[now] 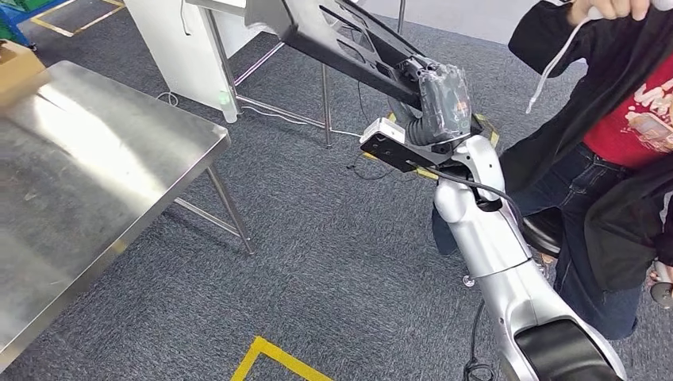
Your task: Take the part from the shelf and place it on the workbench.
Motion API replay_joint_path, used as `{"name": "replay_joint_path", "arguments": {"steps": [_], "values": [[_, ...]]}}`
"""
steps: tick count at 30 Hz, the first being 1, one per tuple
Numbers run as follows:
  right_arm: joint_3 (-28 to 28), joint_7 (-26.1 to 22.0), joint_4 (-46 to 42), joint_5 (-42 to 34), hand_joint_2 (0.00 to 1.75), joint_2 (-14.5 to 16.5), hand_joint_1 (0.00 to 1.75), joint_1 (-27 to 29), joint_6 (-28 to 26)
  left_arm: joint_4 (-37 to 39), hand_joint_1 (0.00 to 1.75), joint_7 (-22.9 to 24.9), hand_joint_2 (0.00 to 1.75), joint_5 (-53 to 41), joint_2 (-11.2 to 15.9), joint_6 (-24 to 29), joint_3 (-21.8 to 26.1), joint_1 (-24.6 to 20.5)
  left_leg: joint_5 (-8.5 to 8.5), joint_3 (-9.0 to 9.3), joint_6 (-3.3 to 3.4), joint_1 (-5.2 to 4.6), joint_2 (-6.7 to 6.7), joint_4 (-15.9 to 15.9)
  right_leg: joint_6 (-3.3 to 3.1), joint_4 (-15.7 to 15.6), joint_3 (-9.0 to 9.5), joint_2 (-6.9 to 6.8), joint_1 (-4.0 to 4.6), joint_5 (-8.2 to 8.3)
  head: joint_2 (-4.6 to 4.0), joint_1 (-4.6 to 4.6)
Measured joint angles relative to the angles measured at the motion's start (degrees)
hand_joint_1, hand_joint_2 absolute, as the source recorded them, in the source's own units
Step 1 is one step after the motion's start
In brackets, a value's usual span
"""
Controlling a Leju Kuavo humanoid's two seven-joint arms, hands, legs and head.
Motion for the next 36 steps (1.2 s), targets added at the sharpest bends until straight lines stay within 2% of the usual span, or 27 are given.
{"name": "replay_joint_path", "arguments": {"steps": [1,3,4,5,6,7,8,10,11,12,14,16,18,19,21,23,24,25,26,27,28,30,31,32,34,35,36], "values": [[0.0,0.1,0.0,0.0,1.75,-0.1,1.75,-0.1,0.0,0.0,0.0,-0.1,1.75,0.0,0.0,0.0,0.0,0.0,0.2,0.65,0.36,-0.28,0.5,-1.3,0.22,-0.1,0.11,-0.51,0.11,-0.11,0.0,0.01],[0.1,0.3,-0.2,-0.2,1.75,-0.2,1.75,-0.2,0.1,0.0,0.0,-0.1,1.75,-0.1,0.1,0.0,0.0,0.0,0.29,0.77,1.06,-0.45,-0.58,-1.8,0.73,-0.3,0.51,-1.44,0.21,-0.25,0.0,0.02],[0.2,0.5,-0.4,-0.3,1.75,-0.4,1.75,-0.2,0.2,0.0,0.0,-0.1,1.75,-0.1,0.2,0.0,0.0,0.1,0.55,1.11,1.38,-0.34,-1.18,-2.3,0.97,-0.2,0.6,-1.05,0.21,-0.45,0.0,0.09],[0.2,0.5,-0.5,-0.4,1.75,-0.6,1.75,-0.3,0.4,0.0,0.0,-0.1,1.75,-0.1,0.2,0.1,0.0,0.2,0.87,1.52,1.76,-0.17,-1.77,-2.7,1.04,0.7,0.35,0.06,0.17,-1.01,0.0,0.09],[0.2,0.6,-0.7,-0.6,1.75,-0.9,1.75,-0.5,0.6,0.0,0.0,-0.1,1.75,-0.1,0.2,0.1,0.1,0.1,1.19,1.92,2.06,0.05,-2.36,-3.2,0.98,2.7,-0.45,1.57,0.14,-2.0,0.0,0.17],[0.2,0.7,-0.7,-0.7,1.75,-1.2,1.75,-0.6,0.7,0.0,0.0,-0.1,1.75,0.0,0.2,0.1,0.1,0.1,1.36,2.08,2.21,0.2,-2.95,-3.4,0.76,5.8,-1.99,3.19,-0.02,-3.34,0.0,0.27],[0.3,0.7,-0.7,-0.9,1.75,-1.4,1.75,-0.7,0.8,0.0,0.0,-0.2,1.75,0.0,0.2,0.1,0.2,0.0,1.42,2.09,2.32,0.25,-3.62,-3.5,0.57,9.6,-3.88,4.14,-0.13,-4.79,0.0,0.31],[0.4,0.7,-0.4,-1.2,1.75,-1.6,1.75,-0.6,0.9,0.0,0.0,-0.2,1.75,0.0,0.1,0.1,0.4,0.0,1.4,2.07,2.31,0.28,-5.22,-3.4,0.85,15.0,-7.01,4.66,-0.28,-6.18,0.0,0.46],[0.5,0.7,-0.3,-1.3,1.75,-1.7,1.75,-0.6,0.9,0.0,0.0,-0.2,1.75,0.0,0.1,0.1,0.4,0.1,1.38,2.07,2.26,0.31,-6.04,-3.3,1.31,14.9,-7.25,4.72,-0.37,-5.64,0.0,0.48],[0.6,0.7,-0.3,-1.3,1.75,-1.7,1.75,-0.6,0.9,0.0,0.0,-0.2,1.75,0.0,0.0,0.2,0.5,0.2,1.32,2.08,2.15,0.39,-6.87,-3.2,1.91,12.5,-6.37,4.9,-0.52,-4.28,0.0,0.49],[0.7,0.7,-0.2,-1.4,1.75,-1.7,1.75,-0.6,0.9,0.0,0.0,-0.1,1.75,0.1,0.0,0.2,0.6,0.2,0.98,1.9,1.57,0.5,-8.45,-2.6,2.97,4.8,-2.86,6.33,-0.97,-1.03,0.0,0.51],[1.0,0.6,0.0,-1.5,1.75,-1.6,1.75,-0.7,0.9,0.0,0.0,-0.1,1.75,0.4,0.1,0.2,0.8,0.3,0.64,1.42,0.81,0.45,-9.66,-1.9,2.8,0.5,-0.74,7.29,-1.13,0.49,0.0,0.51],[1.4,0.3,0.4,-1.5,1.75,-1.3,1.75,-1.0,0.9,0.0,0.0,-0.2,1.75,0.7,0.1,0.2,1.1,0.6,0.67,1.01,0.28,0.54,-10.42,-1.9,1.86,0.2,-0.55,6.61,-0.97,0.63,0.0,0.5],[1.6,0.2,0.7,-1.5,1.75,-1.0,1.75,-1.3,0.9,0.0,0.0,-0.2,1.75,0.8,0.1,0.3,1.1,0.8,0.59,0.88,0.07,0.61,-10.07,-1.8,1.51,0.2,-0.53,6.22,-0.96,0.71,0.0,0.5],[1.9,-0.1,1.3,-1.5,1.75,-0.4,1.75,-2.1,0.8,0.0,0.0,-0.3,1.75,0.9,0.2,0.4,1.3,1.0,-0.94,-0.35,-0.41,0.58,-7.33,0.7,0.81,0.1,-0.44,5.41,-1.05,0.77,0.0,0.22],[2.1,-0.1,1.9,-1.3,1.75,0.2,1.75,-2.7,0.7,0.0,0.0,-0.3,1.75,1.0,0.3,0.6,1.4,0.8,-4.26,-3.79,-0.83,0.57,-4.25,7.4,0.3,0.1,-0.4,4.48,-0.79,0.64,0.0,-0.08],[2.3,-0.1,2.3,-1.1,1.75,0.5,1.75,-2.9,0.7,0.0,0.0,-0.3,1.75,0.9,0.3,0.7,1.5,0.8,-5.7,-5.82,-0.95,0.64,-3.65,11.1,0.1,0.1,-0.4,3.89,-0.62,0.56,0.0,-0.09],[2.5,-0.1,2.6,-0.9,1.75,0.7,1.75,-2.9,0.7,0.0,0.0,-0.3,1.75,0.9,0.3,0.8,1.6,0.8,-6.34,-7.3,-0.94,0.68,-3.43,13.7,-0.05,0.1,-0.37,3.28,-0.47,0.46,0.0,-0.1],[2.7,-0.1,2.9,-0.8,1.75,0.9,1.75,-3.0,0.7,0.0,0.0,-0.3,1.75,0.9,0.2,0.8,1.8,0.8,-5.91,-7.75,-0.81,0.67,-3.35,14.2,-0.17,0.1,-0.32,2.67,-0.31,0.37,0.0,-0.12],[2.9,-0.1,3.2,-0.7,1.75,1.2,1.75,-3.0,0.7,0.0,0.0,-0.2,1.75,0.9,0.2,0.9,1.9,0.8,-4.59,-7.02,-0.53,0.6,-3.2,12.5,-0.3,0.1,-0.21,2.04,-0.14,0.26,0.0,-0.13],[3.1,-0.1,3.4,-0.6,1.75,1.4,1.75,-3.1,0.7,0.0,0.0,-0.2,1.75,0.9,0.3,0.9,1.9,0.8,-2.7,-5.19,-0.02,0.39,-2.59,9.0,-0.39,0.1,-0.04,1.44,0.05,0.13,0.0,-0.13],[3.3,-0.1,3.8,-0.6,1.75,1.7,1.75,-3.5,0.7,0.0,0.0,-0.2,1.75,0.9,0.4,0.9,2.0,0.7,0.0,-1.21,1.29,-0.45,-0.05,1.5,-0.41,0.0,0.34,0.21,0.47,-0.18,0.0,-0.11],[3.3,-0.1,4.0,-0.6,1.75,1.8,1.75,-3.8,0.7,0.0,0.0,-0.2,1.75,0.9,0.5,1.0,2.1,0.6,0.48,-0.07,1.78,-0.84,0.83,-0.6,-0.26,-0.1,0.51,-0.41,0.62,-0.35,0.0,-0.11],[3.4,-0.1,4.2,-0.6,1.75,2.0,1.75,-4.0,0.7,0.0,0.0,-0.2,1.75,1.0,0.6,1.0,2.2,0.6,0.45,0.29,2.05,-1.09,1.07,-1.5,-0.08,-0.2,0.68,-1.04,0.7,-0.49,0.0,-0.09],[3.5,-0.1,4.7,-0.6,1.75,2.4,1.75,-4.4,0.7,0.0,0.0,-0.2,1.75,1.1,0.7,1.0,2.4,0.6,0.74,0.74,2.35,-0.91,-0.38,-2.2,0.38,-0.5,1.08,-2.08,0.92,-0.73,0.0,-0.09],[3.6,-0.1,5.0,-0.6,1.75,2.6,1.75,-4.6,0.7,0.0,0.0,-0.3,1.75,1.1,0.6,1.0,2.5,0.8,1.07,1.27,2.47,-0.75,-1.01,-2.9,0.57,-0.3,1.19,-1.61,0.94,-0.96,0.0,-0.05],[3.6,-0.2,5.2,-0.6,1.75,2.7,1.75,-4.8,0.7,0.0,0.0,-0.3,1.75,1.2,0.6,1.0,2.5,0.8,1.48,1.86,2.67,-0.51,-1.64,-3.7,0.64,0.8,0.87,-0.33,0.93,-1.57,0.0,-0.08]]}}
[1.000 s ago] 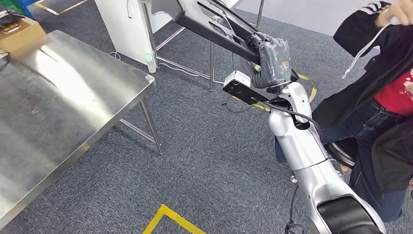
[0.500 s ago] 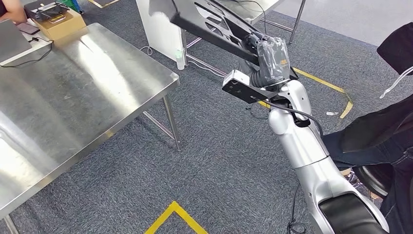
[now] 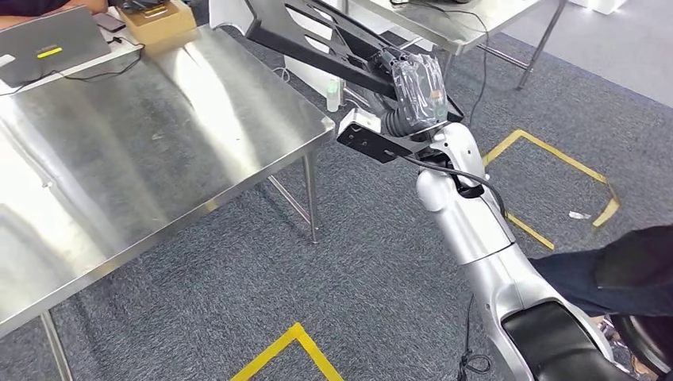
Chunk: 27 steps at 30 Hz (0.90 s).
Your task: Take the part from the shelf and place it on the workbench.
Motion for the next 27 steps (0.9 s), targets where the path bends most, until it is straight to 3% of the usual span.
{"name": "replay_joint_path", "arguments": {"steps": [2,3,4,5,6,8,9,11,13,15,17,19,20,21,22,24,26,27], "values": [[0.1,-0.2,0.7,0.0,1.75,-0.1,1.75,-0.4,0.0,0.0,0.0,-0.1,1.75,0.0,-0.1,0.0,0.1,-0.1,0.47,0.67,0.19,0.33,-1.38,-0.7,-0.09,6.0,-2.7,3.51,-0.4,-2.45,0.0,0.04],[0.1,-0.2,1.1,-0.1,1.75,-0.2,1.75,-0.4,0.0,0.0,0.0,-0.1,1.75,0.0,-0.2,0.0,0.1,-0.1,0.54,0.69,0.29,0.45,-2.26,-0.8,-0.08,10.0,-4.72,4.59,-0.58,-3.85,0.0,0.02],[0.2,-0.3,1.5,-0.1,1.75,-0.3,1.75,-0.2,0.0,0.0,0.0,-0.1,1.75,0.0,-0.2,0.0,0.2,-0.1,0.53,0.68,0.26,0.54,-3.19,-0.8,0.13,13.1,-6.49,5.02,-0.76,-4.72,0.0,0.06],[0.2,-0.3,1.8,-0.2,1.75,-0.4,1.75,-0.1,-0.1,0.0,0.0,-0.1,1.75,0.1,-0.3,0.0,0.2,0.0,0.49,0.68,0.18,0.63,-4.11,-0.7,0.57,14.2,-7.36,5.14,-0.93,-4.72,0.0,0.06],[0.2,-0.4,2.1,-0.2,1.75,-0.4,1.75,0.1,-0.1,0.0,0.0,-0.2,1.75,0.1,-0.4,0.0,0.2,0.1,0.43,0.69,0.04,0.75,-5.01,-0.6,1.21,13.0,-7.16,5.23,-1.14,-3.78,0.0,0.06],[0.2,-0.4,2.4,-0.3,1.75,-0.4,1.75,0.1,-0.1,0.0,0.0,-0.2,1.75,0.1,-0.5,0.0,0.2,0.3,0.08,0.66,-0.55,1.05,-6.67,-0.1,2.65,5.5,-4.11,6.35,-1.84,-0.16,0.0,0.1],[0.2,-0.4,2.5,-0.3,1.75,-0.5,1.75,0.1,-0.2,0.0,0.0,-0.2,1.75,0.1,-0.5,0.0,0.2,0.3,-0.19,0.47,-0.98,1.1,-7.38,0.3,2.95,1.8,-2.45,7.15,-2.08,1.33,0.0,0.13],[0.3,-0.5,2.8,-0.3,1.75,-0.4,1.75,0.1,-0.2,0.0,0.0,-0.3,1.75,0.1,-0.4,0.0,0.3,0.4,-0.52,-0.1,-1.76,1.13,-8.45,1.0,2.5,-1.6,-0.87,7.95,-2.15,2.51,0.0,0.15],[0.4,-0.6,2.9,-0.3,1.75,-0.3,1.75,0.0,-0.3,0.0,0.0,-0.3,1.75,0.1,-0.4,0.0,0.3,0.6,-0.56,-0.5,-2.22,1.27,-9.11,1.0,1.5,-1.5,-0.77,6.99,-2.0,2.53,0.0,0.15],[0.5,-0.6,3.0,-0.3,1.75,-0.1,1.75,-0.1,-0.3,0.0,0.0,-0.3,1.75,0.1,-0.4,0.0,0.3,0.8,-1.5,-1.26,-2.72,1.25,-7.05,2.5,0.72,-1.6,-0.55,6.09,-2.15,2.49,0.0,-0.02],[0.5,-0.6,3.1,-0.3,1.75,-0.1,1.75,-0.2,-0.3,0.0,0.0,-0.3,1.75,0.1,-0.3,0.0,0.3,0.6,-4.32,-4.02,-3.21,1.22,-3.47,8.1,-0.09,-1.7,-0.27,5.1,-2.02,2.28,0.0,-0.29],[0.5,-0.7,3.3,-0.3,1.75,-0.1,1.75,-0.1,-0.4,0.0,0.0,-0.3,1.75,0.1,-0.2,0.0,0.3,0.5,-7.08,-8.04,-3.49,1.39,-1.95,15.4,-0.61,-1.7,-0.12,3.93,-1.75,2.03,0.0,-0.38],[0.6,-0.7,3.5,-0.3,1.75,-0.1,1.75,0.0,-0.4,0.0,0.0,-0.3,1.75,0.1,-0.3,0.0,0.3,0.5,-7.27,-9.26,-3.5,1.41,-1.74,17.2,-0.69,-1.7,-0.05,3.33,-1.65,1.9,0.0,-0.39],[0.6,-0.7,3.6,-0.3,1.75,-0.1,1.75,0.1,-0.4,0.0,0.0,-0.3,1.75,0.1,-0.3,0.0,0.3,0.5,-6.34,-9.3,-3.41,1.41,-1.63,16.8,-0.71,-1.7,0.07,2.76,-1.58,1.75,0.0,-0.39],[0.6,-0.7,3.7,-0.3,1.75,-0.1,1.75,0.1,-0.5,0.0,0.0,-0.3,1.75,0.1,-0.3,0.0,0.3,0.5,-4.51,-8.06,-3.19,1.35,-1.33,14.1,-0.67,-1.7,0.27,2.19,-1.51,1.57,0.0,-0.39],[0.6,-0.8,3.7,-0.3,1.75,-0.1,1.75,0.0,-0.7,0.0,0.0,-0.4,1.75,0.0,-0.2,0.0,0.3,0.3,-0.91,-3.87,-2.41,0.88,0.74,6.1,-0.42,-1.7,0.82,1.06,-1.21,1.12,0.0,-0.38],[0.6,-0.8,3.8,-0.3,1.75,-0.1,1.75,-0.1,-0.8,0.0,0.0,-0.4,1.75,0.0,-0.1,0.0,0.3,0.0,0.09,-1.65,-1.77,0.24,2.27,1.9,0.03,-1.7,1.17,0.01,-0.87,0.72,0.0,-0.35],[0.6,-0.9,3.8,-0.3,1.75,-0.1,1.75,-0.2,-0.9,0.0,0.0,-0.4,1.75,0.0,-0.1,0.0,0.3,0.0,-0.19,-1.63,-1.59,-0.01,2.12,1.7,0.3,-1.9,1.3,-0.55,-0.76,0.59,0.0,-0.35]]}}
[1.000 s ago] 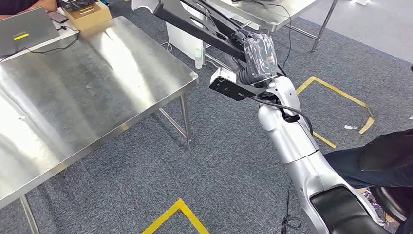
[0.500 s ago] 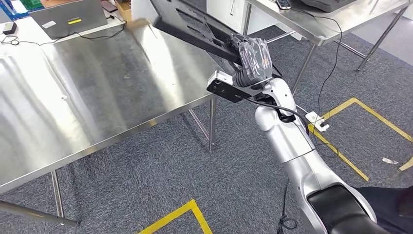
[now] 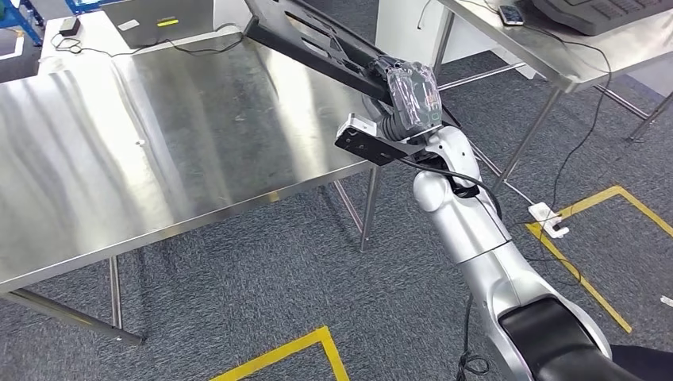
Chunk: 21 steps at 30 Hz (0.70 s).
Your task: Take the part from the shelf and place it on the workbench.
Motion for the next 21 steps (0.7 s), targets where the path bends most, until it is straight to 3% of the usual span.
{"name": "replay_joint_path", "arguments": {"steps": [2,4,6,8,9,10,12,14,16,17,19,21], "values": [[0.0,-0.1,0.1,0.1,1.75,0.1,1.75,0.0,0.0,0.0,0.0,0.0,1.75,0.0,0.0,0.0,0.0,0.0,0.19,0.35,0.46,0.09,-1.42,-0.7,0.53,-0.1,0.38,-0.83,0.13,-0.34,0.0,0.03],[0.0,-0.1,0.1,0.1,1.75,0.1,1.75,-0.1,-0.1,0.0,0.0,0.1,1.75,0.0,-0.1,0.0,0.0,-0.1,0.69,1.25,1.05,0.49,-2.75,-1.7,0.59,2.5,-0.55,1.28,0.17,-1.74,-0.01,0.06],[0.0,-0.1,0.3,0.1,1.75,-0.2,1.75,0.0,-0.1,0.0,0.0,0.1,1.75,0.0,-0.2,0.0,0.0,-0.4,0.93,1.64,1.36,0.76,-4.23,-2.1,0.23,9.6,-4.21,4.55,-0.08,-4.42,-0.01,0.1],[0.0,-0.1,0.5,0.1,1.75,-0.5,1.75,0.3,-0.1,0.0,0.0,0.1,1.75,0.0,-0.2,0.0,0.0,-0.5,0.89,1.66,1.39,0.79,-6.01,-2.1,0.42,15.7,-8.08,5.62,-0.24,-5.91,0.0,0.14],[-0.1,-0.1,0.6,0.1,1.75,-0.6,1.75,0.5,-0.1,0.0,0.0,0.1,1.75,0.0,-0.3,0.0,0.0,-0.4,0.84,1.67,1.36,0.81,-6.94,-2.0,0.87,15.9,-8.77,5.75,-0.32,-5.32,0.0,0.15],[-0.1,-0.1,0.7,0.1,1.75,-0.6,1.75,0.5,-0.1,0.0,0.0,0.1,1.75,0.0,-0.3,0.0,0.0,-0.4,0.77,1.68,1.25,0.87,-7.83,-1.9,1.48,13.6,-8.22,5.93,-0.46,-3.77,0.0,0.15],[-0.1,-0.1,0.7,0.1,1.75,-0.7,1.75,0.5,-0.1,0.0,0.0,0.2,1.75,0.0,-0.4,0.0,0.0,-0.4,0.4,1.57,0.71,0.96,-9.53,-1.3,2.57,5.4,-5.07,7.43,-0.93,0.19,0.0,0.15],[-0.1,-0.1,0.8,0.1,1.75,-0.7,1.75,0.5,-0.1,0.0,0.0,0.2,1.75,0.0,-0.4,0.0,0.1,-0.4,-0.02,1.19,0.01,0.93,-10.78,-0.7,2.28,0.6,-2.84,8.44,-1.1,2.16,0.0,0.14],[0.0,-0.2,0.8,0.2,1.75,-0.6,1.75,0.5,-0.2,0.0,0.0,0.2,1.75,0.0,-0.4,0.0,0.1,-0.2,-0.1,0.8,-0.5,1.03,-11.64,-0.6,1.24,0.2,-2.5,7.73,-0.87,2.31,0.0,0.14],[0.1,-0.2,0.8,0.2,1.75,-0.5,1.75,0.4,-0.2,0.0,0.0,0.2,1.75,0.0,-0.4,0.0,0.1,0.0,-0.19,0.65,-0.72,1.12,-11.36,-0.4,0.89,0.2,-2.44,7.28,-0.89,2.35,0.0,0.15],[0.1,-0.3,0.9,0.1,1.75,-0.2,1.75,0.2,-0.1,0.0,0.0,0.1,1.75,0.1,-0.3,0.0,0.2,0.2,-1.64,-0.51,-1.28,1.08,-8.46,1.9,0.11,0.1,-2.23,6.38,-1.05,2.33,0.0,0.04],[0.1,-0.5,1.0,0.1,1.75,-0.1,1.75,-0.1,-0.1,0.0,0.0,0.1,1.75,0.2,-0.2,0.0,0.5,0.0,-4.93,-3.79,-1.81,1.08,-4.94,8.5,-0.51,0.0,-2.04,5.4,-0.98,2.12,0.0,-0.07]]}}
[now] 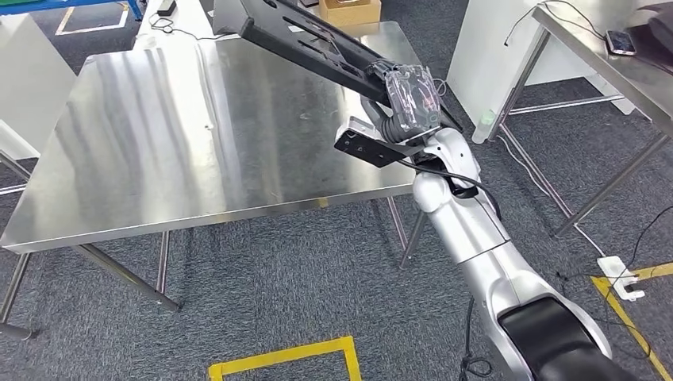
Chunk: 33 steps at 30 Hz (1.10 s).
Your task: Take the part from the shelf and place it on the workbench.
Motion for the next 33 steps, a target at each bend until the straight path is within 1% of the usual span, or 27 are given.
{"name": "replay_joint_path", "arguments": {"steps": [1,2,3,4,5,6,7,8,9,11,12,13,14,15,16,17,18,19,20,21,22,23,24,25,27,31,33], "values": [[0.0,-0.1,0.2,0.0,1.75,0.0,1.75,-0.1,0.0,0.0,0.0,0.0,1.75,0.1,0.0,0.0,0.1,0.0,-1.54,-2.06,-0.17,0.11,0.72,3.8,-0.14,0.0,0.06,-0.58,0.1,-0.11,0.0,0.01],[0.0,-0.3,0.4,0.0,1.75,0.1,1.75,-0.1,0.0,0.0,0.0,-0.1,1.75,0.2,0.0,0.0,0.2,0.0,-2.28,-3.63,-0.23,0.19,1.02,6.5,-0.24,0.0,0.12,-1.19,0.18,-0.21,0.0,0.01],[0.1,-0.4,0.6,0.0,1.75,0.2,1.75,-0.1,0.0,0.0,0.0,-0.1,1.75,0.3,0.0,0.0,0.3,0.0,-2.0,-4.24,-0.2,0.22,1.15,7.3,-0.32,0.0,0.2,-1.82,0.24,-0.31,0.0,0.0],[0.2,-0.5,0.9,0.0,1.75,0.4,1.75,-0.2,0.0,0.0,0.0,-0.2,1.75,0.4,0.1,0.0,0.4,0.0,-0.68,-3.59,-0.04,0.2,1.33,5.8,-0.35,0.0,0.35,-2.45,0.32,-0.44,0.0,-0.01],[0.2,-0.6,1.0,0.0,1.75,0.5,1.75,-0.3,0.0,0.0,0.0,-0.2,1.75,0.4,0.1,0.0,0.4,0.0,1.24,-1.82,0.26,0.12,1.79,2.3,-0.34,0.0,0.56,-3.07,0.39,-0.59,0.0,-0.02],[0.3,-0.7,1.2,0.0,1.75,0.6,1.75,-0.5,0.0,0.0,0.0,-0.2,1.75,0.4,0.2,-0.1,0.5,-0.1,2.95,0.47,0.77,-0.14,3.14,-1.9,-0.28,0.0,0.8,-3.66,0.49,-0.77,0.0,-0.02],[0.3,-0.7,1.3,0.0,1.75,0.7,1.75,-0.7,0.0,0.0,0.0,-0.2,1.75,0.4,0.2,-0.1,0.5,-0.2,4.12,2.43,1.25,-0.44,4.47,-5.4,-0.09,0.0,1.01,-4.24,0.74,-0.99,0.0,-0.01],[0.3,-0.7,1.5,0.0,1.75,0.8,1.75,-1.0,0.0,0.0,0.0,-0.2,1.75,0.4,0.2,-0.1,0.5,-0.3,4.65,3.64,1.65,-0.76,5.43,-7.6,0.13,0.0,1.2,-4.77,0.89,-1.18,0.0,0.01],[0.4,-0.8,1.6,0.0,1.75,0.9,1.75,-1.1,0.0,0.0,0.0,-0.2,1.75,0.3,0.2,-0.1,0.5,-0.4,4.64,4.09,1.99,-1.05,5.86,-8.5,0.39,-0.1,1.39,-5.41,1.01,-1.34,0.0,0.02],[0.5,-0.8,1.8,0.1,1.75,1.0,1.75,-1.4,0.0,0.0,0.0,-0.2,1.75,0.3,0.2,-0.1,0.5,-0.5,4.76,4.21,2.44,-1.06,4.36,-8.9,0.94,-0.4,1.68,-6.65,1.26,-1.66,0.0,0.03],[0.5,-0.8,1.9,0.2,1.75,1.1,1.75,-1.4,0.0,0.0,0.0,-0.2,1.75,0.2,0.1,-0.1,0.5,-0.5,4.98,4.52,2.71,-0.93,3.62,-9.4,1.14,-0.1,1.7,-6.34,1.3,-2.02,0.0,0.05],[0.5,-0.8,1.9,0.2,1.75,1.2,1.75,-1.6,0.0,0.0,0.0,-0.2,1.75,0.1,0.1,-0.1,0.5,-0.5,5.26,4.84,2.99,-0.72,2.95,-9.8,1.16,1.2,1.23,-5.13,1.33,-2.73,0.0,0.01],[0.5,-0.8,1.9,0.3,1.75,1.1,1.75,-1.7,0.0,0.0,0.0,-0.2,1.75,0.0,0.0,-0.2,0.5,-0.6,5.51,5.15,3.22,-0.48,2.31,-10.2,1.04,3.7,0.08,-3.42,1.3,-3.89,0.0,0.03],[0.4,-0.8,2.0,0.3,1.75,0.8,1.75,-1.7,0.0,0.0,0.0,-0.2,1.75,-0.2,-0.1,-0.2,0.4,-0.7,5.57,5.23,3.34,-0.42,1.64,-10.3,0.81,7.4,-1.64,-1.54,1.06,-5.36,0.0,0.02],[0.4,-0.7,2.1,0.5,1.75,0.5,1.75,-1.6,0.1,0.0,0.0,-0.2,1.75,-0.4,-0.1,-0.3,0.4,-0.8,5.6,5.24,3.44,-0.35,0.91,-10.2,0.66,11.6,-3.84,-0.38,1.0,-6.79,0.0,0.01],[0.4,-0.6,2.1,0.6,1.75,0.2,1.75,-1.4,0.1,0.0,0.0,-0.2,1.75,-0.5,-0.2,-0.4,0.4,-0.9,5.58,5.24,3.46,-0.33,0.14,-10.2,0.73,14.9,-5.83,0.14,0.96,-7.72,0.0,0.06],[0.4,-0.4,2.2,0.8,1.75,-0.2,1.75,-1.1,0.2,0.0,0.0,-0.2,1.75,-0.6,-0.3,-0.5,0.4,-0.8,5.54,5.26,3.45,-0.33,-0.6,-10.2,1.05,16.5,-7.07,0.32,0.93,-7.78,0.0,0.06],[0.4,-0.4,2.2,1.0,1.75,-0.5,1.75,-1.0,0.3,0.0,0.0,-0.1,1.75,-0.7,-0.4,-0.6,0.4,-0.8,5.49,5.3,3.41,-0.33,-1.24,-10.2,1.54,15.6,-7.18,0.38,0.9,-6.81,0.0,0.07],[0.4,-0.3,2.1,1.1,1.75,-0.7,1.75,-0.9,0.3,0.0,0.0,-0.1,1.75,-0.7,-0.4,-0.7,0.4,-0.7,5.4,5.36,3.29,-0.32,-1.76,-10.1,2.1,12.4,-6.17,0.41,0.81,-5.03,0.0,0.07],[0.4,-0.3,2.1,1.2,1.75,-0.9,1.75,-0.9,0.4,0.0,0.0,0.0,1.75,-0.8,-0.5,-0.8,0.4,-0.7,5.25,5.4,3.1,-0.31,-2.2,-9.9,2.61,7.9,-4.47,0.48,0.67,-2.88,0.0,0.09],[0.4,-0.2,2.0,1.2,1.75,-1.1,1.75,-0.9,0.4,0.0,0.0,0.0,1.75,-1.0,-0.5,-0.8,0.4,-0.8,4.99,5.37,2.82,-0.43,-2.56,-9.6,2.78,3.8,-2.77,0.6,0.61,-1.04,0.0,0.09],[0.4,-0.2,2.0,1.3,1.75,-1.2,1.75,-0.9,0.5,0.0,0.0,0.0,1.75,-1.1,-0.5,-0.9,0.4,-0.8,4.73,5.3,2.57,-0.54,-2.79,-9.4,2.65,0.9,-1.52,0.68,0.49,0.22,0.0,0.08],[0.4,0.0,1.9,1.4,1.75,-1.4,1.75,-0.8,0.5,0.0,0.0,0.1,1.75,-1.3,-0.5,-0.9,0.4,-0.8,4.49,5.2,2.66,-0.68,-2.92,-9.1,2.39,-0.5,-0.88,0.76,0.42,0.83,0.0,0.08],[0.4,0.1,1.9,1.5,1.75,-1.6,1.75,-0.7,0.6,0.0,0.0,0.2,1.75,-1.5,-0.4,-0.9,0.4,-0.8,4.31,5.13,2.85,-0.8,-2.95,-8.9,2.08,-0.7,-0.73,0.78,0.42,0.96,0.0,0.07],[0.4,0.4,1.6,1.7,1.75,-2.0,1.75,-0.4,0.6,0.0,0.0,0.4,1.75,-1.9,-0.5,-1.0,0.3,-0.8,4.22,5.19,3.41,-0.81,-2.8,-8.9,1.96,-0.7,-0.71,0.9,0.42,0.99,0.0,0.08],[0.3,1.0,0.5,2.0,1.75,-2.9,1.75,0.5,0.5,0.0,0.0,0.8,1.75,-2.6,-0.5,-1.0,0.2,-1.1,4.19,5.52,3.38,-0.79,-2.24,-9.3,1.88,-0.7,-0.7,1.38,0.54,0.98,0.0,0.09],[0.1,1.3,-0.3,2.2,1.75,-3.5,1.75,1.2,0.5,0.0,0.0,1.0,1.75,-2.9,-0.5,-1.0,0.2,-1.3,4.12,5.59,3.23,-0.78,-2.07,-9.4,1.63,-0.7,-0.71,1.44,0.61,0.93,0.0,0.09]]}}
